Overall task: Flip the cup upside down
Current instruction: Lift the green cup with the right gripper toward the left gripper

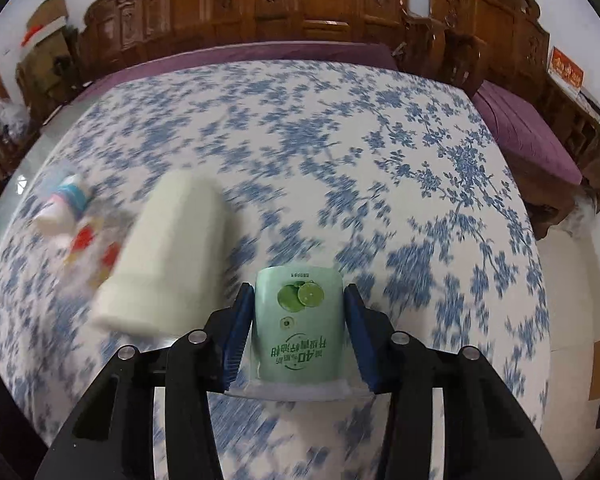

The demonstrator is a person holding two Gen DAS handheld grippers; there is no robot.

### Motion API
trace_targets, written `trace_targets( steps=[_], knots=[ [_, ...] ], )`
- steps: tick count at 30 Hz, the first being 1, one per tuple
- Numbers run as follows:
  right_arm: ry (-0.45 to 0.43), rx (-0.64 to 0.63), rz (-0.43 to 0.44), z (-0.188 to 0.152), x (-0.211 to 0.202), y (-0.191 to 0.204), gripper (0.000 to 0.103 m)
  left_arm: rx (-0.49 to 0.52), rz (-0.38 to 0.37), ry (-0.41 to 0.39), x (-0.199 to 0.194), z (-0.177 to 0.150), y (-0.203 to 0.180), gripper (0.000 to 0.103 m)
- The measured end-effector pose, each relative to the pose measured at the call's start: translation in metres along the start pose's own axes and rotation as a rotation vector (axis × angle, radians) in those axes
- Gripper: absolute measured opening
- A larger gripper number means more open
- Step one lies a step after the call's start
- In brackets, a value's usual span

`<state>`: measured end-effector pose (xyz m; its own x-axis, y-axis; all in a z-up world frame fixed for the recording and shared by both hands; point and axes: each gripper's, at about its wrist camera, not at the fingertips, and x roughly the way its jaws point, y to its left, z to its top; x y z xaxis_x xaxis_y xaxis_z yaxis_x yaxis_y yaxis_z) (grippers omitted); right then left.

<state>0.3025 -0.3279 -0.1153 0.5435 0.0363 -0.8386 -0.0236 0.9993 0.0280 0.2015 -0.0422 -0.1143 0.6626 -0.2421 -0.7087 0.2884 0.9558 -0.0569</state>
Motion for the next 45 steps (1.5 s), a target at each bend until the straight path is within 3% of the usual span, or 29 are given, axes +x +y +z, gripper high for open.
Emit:
trace_targets(
  steps=[11, 20, 26, 30, 34, 40, 43, 45],
  knots=[
    [-0.043, -0.029, 0.137, -0.056, -0.049, 0.083, 0.049, -0.050, 0.050, -0.006, -0.047, -0.029, 0.018, 0.095],
    [-0.008, -0.047, 0.256, -0.090, -0.031, 0.164, 0.049, -0.125, 0.118, 0.013, -0.069, -0.055, 0.058, 0.095],
    [0.022, -0.071, 0.281, -0.101, -0.010, 0.199, 0.050, -0.158, 0.137, 0.026, -0.072, -0.064, 0.071, 0.095],
    [0.007, -0.082, 0.301, -0.102, -0.004, 0.205, 0.051, -0.153, 0.158, 0.032, -0.070, -0.064, 0.073, 0.095],
    [-0.078, -0.070, 0.301, -0.103, -0.025, 0.195, 0.062, -0.143, 0.152, 0.045, -0.066, -0.060, 0.069, 0.095],
    [-0.226, -0.029, 0.194, -0.122, -0.069, 0.162, 0.064, -0.143, 0.112, 0.065, -0.053, -0.049, 0.051, 0.095],
    [-0.285, -0.010, 0.154, -0.130, -0.082, 0.151, 0.079, -0.155, 0.090, 0.096, -0.037, -0.042, 0.041, 0.095],
    [-0.313, -0.004, 0.146, -0.132, -0.087, 0.143, 0.081, -0.174, 0.070, 0.121, -0.028, -0.038, 0.038, 0.089]
  ],
)
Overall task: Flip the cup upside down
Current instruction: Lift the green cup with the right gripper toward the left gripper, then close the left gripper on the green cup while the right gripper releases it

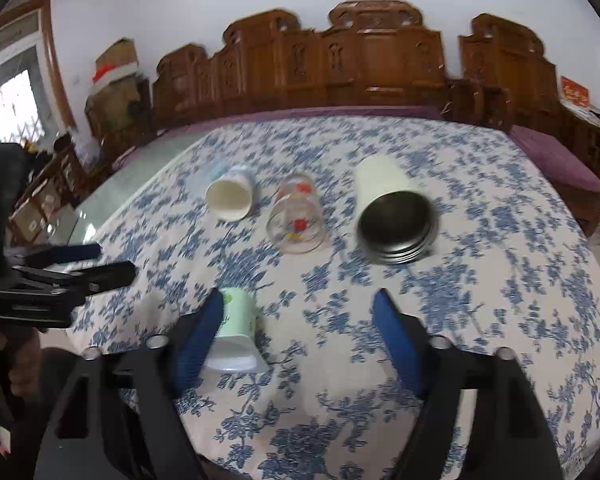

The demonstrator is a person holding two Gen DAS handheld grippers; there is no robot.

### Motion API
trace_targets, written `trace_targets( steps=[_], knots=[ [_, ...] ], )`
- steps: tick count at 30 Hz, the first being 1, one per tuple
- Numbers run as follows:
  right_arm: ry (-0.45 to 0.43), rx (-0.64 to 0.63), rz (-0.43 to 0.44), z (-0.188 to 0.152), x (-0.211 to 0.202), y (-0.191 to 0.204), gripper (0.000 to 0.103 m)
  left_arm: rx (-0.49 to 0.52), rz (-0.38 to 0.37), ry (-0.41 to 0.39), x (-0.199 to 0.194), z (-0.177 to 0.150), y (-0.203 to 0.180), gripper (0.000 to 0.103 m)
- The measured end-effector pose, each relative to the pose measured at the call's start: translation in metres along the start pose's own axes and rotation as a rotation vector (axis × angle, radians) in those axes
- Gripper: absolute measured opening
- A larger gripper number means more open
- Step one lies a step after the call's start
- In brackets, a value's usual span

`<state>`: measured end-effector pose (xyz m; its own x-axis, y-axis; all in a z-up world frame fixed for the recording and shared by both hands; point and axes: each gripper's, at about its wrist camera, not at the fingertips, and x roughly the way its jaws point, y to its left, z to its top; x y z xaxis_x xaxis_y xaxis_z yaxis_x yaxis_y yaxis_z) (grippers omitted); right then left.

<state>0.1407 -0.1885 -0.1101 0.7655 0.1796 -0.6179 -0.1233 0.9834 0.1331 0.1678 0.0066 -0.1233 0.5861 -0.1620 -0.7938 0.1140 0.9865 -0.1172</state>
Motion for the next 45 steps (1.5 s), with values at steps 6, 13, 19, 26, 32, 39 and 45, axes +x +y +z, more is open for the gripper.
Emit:
trace_targets(
  steps=[6, 13, 19, 26, 32, 39, 45],
  knots=[
    [-0.033, 0.010, -0.057, -0.012, -0.007, -0.027, 0.081, -0.053, -0.016, 0.067, 0.025, 0.010, -0.017, 0.082],
    [-0.025, 0.019, -0.050, -0.025, -0.005, -0.035, 0.081, -0.108, -0.021, 0.155, 0.058, 0.011, -0.040, 0.067],
    [-0.033, 0.038, -0.035, -0.025, -0.007, -0.038, 0.081, -0.141, -0.013, 0.233, 0.077, 0.013, -0.053, 0.056],
    [-0.051, 0.061, -0.017, -0.023, -0.011, -0.042, 0.081, -0.187, -0.003, 0.336, 0.097, 0.012, -0.051, 0.056],
    [-0.056, 0.064, -0.006, -0.023, -0.013, -0.040, 0.081, -0.245, -0.026, 0.396, 0.111, 0.013, -0.042, 0.056],
    [-0.050, 0.060, 0.002, -0.023, -0.011, -0.038, 0.081, -0.268, -0.064, 0.415, 0.115, 0.019, -0.035, 0.049],
    [-0.047, 0.064, 0.004, -0.024, -0.010, -0.038, 0.081, -0.154, -0.058, 0.281, 0.098, 0.032, -0.047, 0.048]
  ],
)
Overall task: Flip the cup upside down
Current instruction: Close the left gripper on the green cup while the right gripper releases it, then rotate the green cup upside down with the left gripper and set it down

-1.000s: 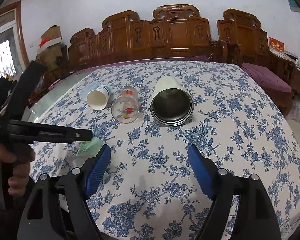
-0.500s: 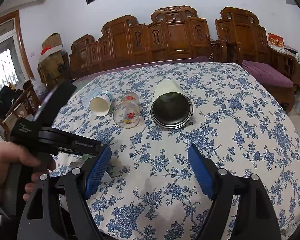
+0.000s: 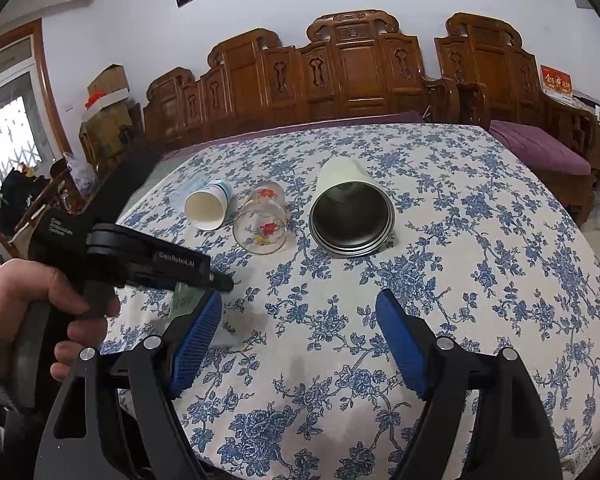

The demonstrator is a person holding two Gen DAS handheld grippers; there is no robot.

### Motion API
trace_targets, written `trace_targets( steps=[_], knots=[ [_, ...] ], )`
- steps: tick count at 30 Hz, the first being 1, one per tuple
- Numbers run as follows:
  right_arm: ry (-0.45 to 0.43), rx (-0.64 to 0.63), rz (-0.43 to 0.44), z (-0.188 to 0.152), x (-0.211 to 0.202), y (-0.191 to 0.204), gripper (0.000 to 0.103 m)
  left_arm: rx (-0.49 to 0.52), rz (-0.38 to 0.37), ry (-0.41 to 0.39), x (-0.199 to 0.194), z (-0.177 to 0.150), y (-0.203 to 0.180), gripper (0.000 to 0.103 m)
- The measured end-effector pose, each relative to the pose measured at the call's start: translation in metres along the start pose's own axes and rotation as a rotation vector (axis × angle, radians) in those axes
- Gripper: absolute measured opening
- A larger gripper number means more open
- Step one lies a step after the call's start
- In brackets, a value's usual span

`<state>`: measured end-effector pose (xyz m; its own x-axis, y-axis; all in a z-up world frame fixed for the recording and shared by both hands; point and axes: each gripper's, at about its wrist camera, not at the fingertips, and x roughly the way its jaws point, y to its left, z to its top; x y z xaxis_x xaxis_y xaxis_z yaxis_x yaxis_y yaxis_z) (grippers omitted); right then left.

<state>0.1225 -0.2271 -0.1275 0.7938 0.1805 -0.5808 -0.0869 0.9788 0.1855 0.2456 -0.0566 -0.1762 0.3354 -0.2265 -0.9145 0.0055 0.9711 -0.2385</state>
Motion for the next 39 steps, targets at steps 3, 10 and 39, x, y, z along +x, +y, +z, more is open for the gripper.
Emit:
trace_targets(
  steps=[3, 10, 39],
  knots=[
    [0.003, 0.005, 0.000, -0.001, 0.001, -0.001, 0.081, 0.075, 0.042, -0.076, -0.004, 0.003, -0.010, 0.048],
    [0.011, 0.024, 0.005, -0.001, 0.003, -0.004, 0.081, 0.189, 0.134, -0.241, -0.009, 0.005, -0.022, 0.048],
    [0.018, 0.037, -0.014, -0.003, 0.008, -0.009, 0.081, 0.355, 0.188, -0.334, -0.022, -0.056, -0.022, 0.047]
  ],
)
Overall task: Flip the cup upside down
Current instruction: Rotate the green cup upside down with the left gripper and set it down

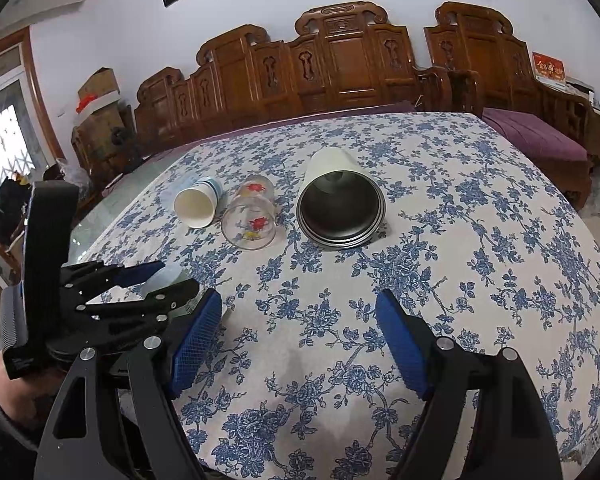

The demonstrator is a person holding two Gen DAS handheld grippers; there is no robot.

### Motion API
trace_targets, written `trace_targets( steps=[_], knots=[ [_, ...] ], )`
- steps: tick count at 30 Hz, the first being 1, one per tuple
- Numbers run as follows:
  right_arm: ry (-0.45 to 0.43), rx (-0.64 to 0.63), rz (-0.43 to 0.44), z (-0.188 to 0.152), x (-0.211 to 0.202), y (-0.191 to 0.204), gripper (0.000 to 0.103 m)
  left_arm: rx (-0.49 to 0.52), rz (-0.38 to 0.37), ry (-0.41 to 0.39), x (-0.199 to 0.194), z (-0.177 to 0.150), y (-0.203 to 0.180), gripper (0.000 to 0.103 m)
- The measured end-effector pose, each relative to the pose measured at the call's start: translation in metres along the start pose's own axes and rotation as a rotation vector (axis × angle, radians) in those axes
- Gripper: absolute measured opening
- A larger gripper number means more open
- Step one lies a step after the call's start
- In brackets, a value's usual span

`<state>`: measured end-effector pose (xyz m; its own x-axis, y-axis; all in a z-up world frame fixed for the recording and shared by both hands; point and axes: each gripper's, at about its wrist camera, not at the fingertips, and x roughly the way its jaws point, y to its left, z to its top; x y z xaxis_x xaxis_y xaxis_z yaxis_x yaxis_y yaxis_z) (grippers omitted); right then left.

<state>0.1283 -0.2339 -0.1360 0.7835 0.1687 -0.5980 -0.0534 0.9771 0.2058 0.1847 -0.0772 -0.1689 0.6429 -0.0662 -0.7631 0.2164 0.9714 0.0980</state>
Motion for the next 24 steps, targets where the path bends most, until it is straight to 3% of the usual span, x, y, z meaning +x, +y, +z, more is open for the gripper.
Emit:
trace_targets(
  steps=[4, 7, 18, 19, 20, 22, 24],
  knots=[
    [0.000, -0.001, -0.001, -0.001, 0.000, 0.001, 0.081, -0.017, -0.009, 0.008, 0.001, -0.004, 0.003, 0.048],
    [0.001, -0.002, -0.003, -0.001, 0.001, 0.000, 0.081, -0.032, -0.006, 0.002, -0.002, -0.005, 0.005, 0.063],
    [-0.001, -0.003, -0.017, -0.001, 0.001, 0.001, 0.081, -0.093, -0.021, -0.031, -0.034, -0.012, 0.019, 0.080],
    [0.001, -0.002, -0.018, -0.001, 0.000, 0.001, 0.081, -0.098, -0.015, -0.028, -0.037, -0.013, 0.021, 0.091],
    [0.005, -0.005, -0.022, -0.001, 0.000, 0.001, 0.081, -0.108, -0.016, -0.027, -0.041, -0.014, 0.022, 0.095],
    [0.007, -0.008, -0.027, -0.001, -0.001, 0.003, 0.081, -0.117, -0.018, -0.022, -0.047, -0.015, 0.025, 0.095],
    [0.013, 0.010, -0.026, -0.001, -0.001, 0.003, 0.090, -0.121, -0.004, -0.019, -0.053, -0.016, 0.029, 0.095]
  ],
)
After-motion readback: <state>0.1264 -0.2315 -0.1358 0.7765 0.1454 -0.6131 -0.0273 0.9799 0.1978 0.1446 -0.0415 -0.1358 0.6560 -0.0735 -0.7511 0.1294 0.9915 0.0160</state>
